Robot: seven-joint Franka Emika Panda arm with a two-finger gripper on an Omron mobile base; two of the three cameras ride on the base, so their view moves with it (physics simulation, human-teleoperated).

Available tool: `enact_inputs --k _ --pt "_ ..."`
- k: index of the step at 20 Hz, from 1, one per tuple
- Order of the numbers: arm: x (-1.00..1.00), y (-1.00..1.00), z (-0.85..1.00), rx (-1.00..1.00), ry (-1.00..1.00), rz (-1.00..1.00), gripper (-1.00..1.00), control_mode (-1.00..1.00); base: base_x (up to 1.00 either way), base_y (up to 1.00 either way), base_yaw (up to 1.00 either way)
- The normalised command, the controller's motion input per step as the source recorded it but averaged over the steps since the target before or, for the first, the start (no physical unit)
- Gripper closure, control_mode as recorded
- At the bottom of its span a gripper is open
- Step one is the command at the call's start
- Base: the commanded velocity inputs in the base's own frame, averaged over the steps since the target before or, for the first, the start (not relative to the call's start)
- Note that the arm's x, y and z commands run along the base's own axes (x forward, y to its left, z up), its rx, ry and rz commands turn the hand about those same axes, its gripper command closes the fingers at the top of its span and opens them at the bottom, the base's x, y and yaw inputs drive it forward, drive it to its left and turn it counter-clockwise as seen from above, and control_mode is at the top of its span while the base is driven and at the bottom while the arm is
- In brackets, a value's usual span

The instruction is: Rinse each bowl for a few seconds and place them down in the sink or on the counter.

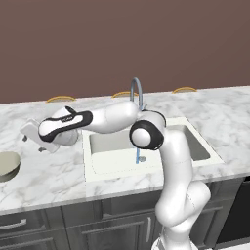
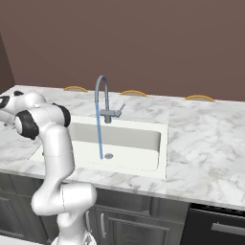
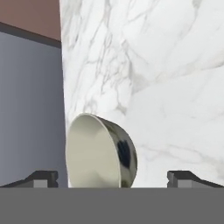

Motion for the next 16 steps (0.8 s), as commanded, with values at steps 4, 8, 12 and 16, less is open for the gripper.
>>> enact_inputs --k 4,8,12,16 --pt "-0.03 0.06 -0.12 0.00 0.00 0.00 -1.00 -1.00 0.00 0.00 0.00" --pt "-0.01 0.10 -0.12 0.00 0.00 0.00 -1.00 -1.00 0.00 0.00 0.00" --pt "-0.01 0.12 -0.12 0.00 0.00 0.00 -1.00 -1.00 0.00 0.00 0.00" --pt "-0.03 0.12 -0.11 0.00 0.00 0.00 -1.00 -1.00 0.00 0.00 0.00"
